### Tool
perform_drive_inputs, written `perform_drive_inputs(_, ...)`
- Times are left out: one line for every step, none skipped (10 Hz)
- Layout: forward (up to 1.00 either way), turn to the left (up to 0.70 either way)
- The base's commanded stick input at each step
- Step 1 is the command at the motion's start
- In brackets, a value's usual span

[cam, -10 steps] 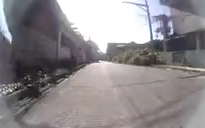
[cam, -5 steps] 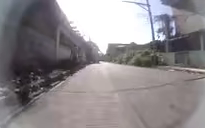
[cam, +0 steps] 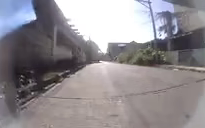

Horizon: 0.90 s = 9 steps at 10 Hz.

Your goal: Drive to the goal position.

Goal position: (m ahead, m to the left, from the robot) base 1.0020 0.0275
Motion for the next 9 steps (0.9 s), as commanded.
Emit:
perform_drive_inputs(0.70, 0.03)
perform_drive_inputs(0.70, 0.00)
perform_drive_inputs(0.70, 0.00)
perform_drive_inputs(0.70, 0.00)
perform_drive_inputs(0.70, 0.00)
perform_drive_inputs(0.61, 0.00)
perform_drive_inputs(0.49, 0.00)
perform_drive_inputs(0.37, 0.00)
perform_drive_inputs(0.25, 0.00)
